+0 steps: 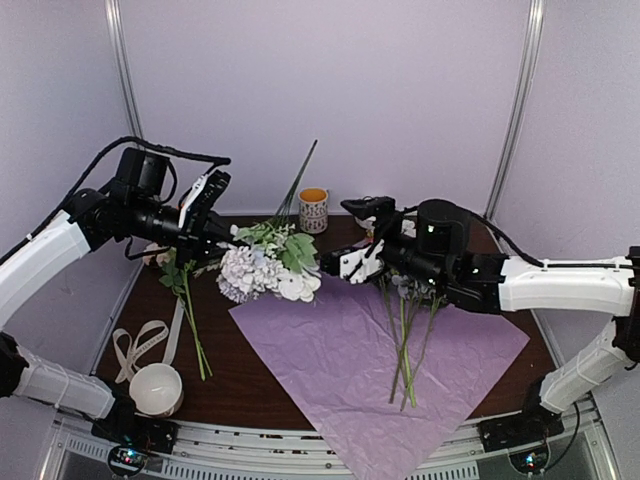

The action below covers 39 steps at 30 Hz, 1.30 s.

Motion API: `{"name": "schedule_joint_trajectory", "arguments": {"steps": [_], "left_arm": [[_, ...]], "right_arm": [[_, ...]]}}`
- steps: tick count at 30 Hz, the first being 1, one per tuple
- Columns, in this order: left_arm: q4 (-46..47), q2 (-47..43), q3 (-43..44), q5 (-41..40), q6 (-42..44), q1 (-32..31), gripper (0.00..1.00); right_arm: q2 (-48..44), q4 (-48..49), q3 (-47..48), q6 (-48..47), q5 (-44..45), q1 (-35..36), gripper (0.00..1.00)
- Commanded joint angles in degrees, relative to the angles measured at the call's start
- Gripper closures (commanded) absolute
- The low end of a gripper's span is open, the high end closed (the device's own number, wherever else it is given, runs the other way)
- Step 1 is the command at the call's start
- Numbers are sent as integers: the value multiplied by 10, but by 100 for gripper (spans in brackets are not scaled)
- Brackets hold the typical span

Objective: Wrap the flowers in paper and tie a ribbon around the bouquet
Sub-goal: Pass from the left arm to the right

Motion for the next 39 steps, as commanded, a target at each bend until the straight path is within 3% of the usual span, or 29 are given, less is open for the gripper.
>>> {"name": "schedule_joint_trajectory", "arguments": {"steps": [1, 9, 16, 17, 23, 25, 39], "left_arm": [[-35, 8, 4, 37, 10, -7, 100], [-83, 22, 6, 61, 35, -17, 100], [-104, 33, 10, 90, 59, -27, 100], [-109, 35, 11, 87, 61, -29, 100], [-114, 39, 11, 94, 65, -29, 100], [-114, 38, 11, 96, 66, -30, 100], [-194, 35, 41, 118, 139, -32, 100]], "right_arm": [[54, 166, 74, -184, 32, 3, 7], [145, 271, 86, -306, -9, 3, 6], [174, 249, 114, -335, -60, 2, 10], [177, 245, 118, -338, -63, 2, 13], [184, 246, 118, -333, -66, 2, 55], [185, 244, 118, -335, -65, 3, 63], [186, 197, 124, -379, -82, 4, 60]]}}
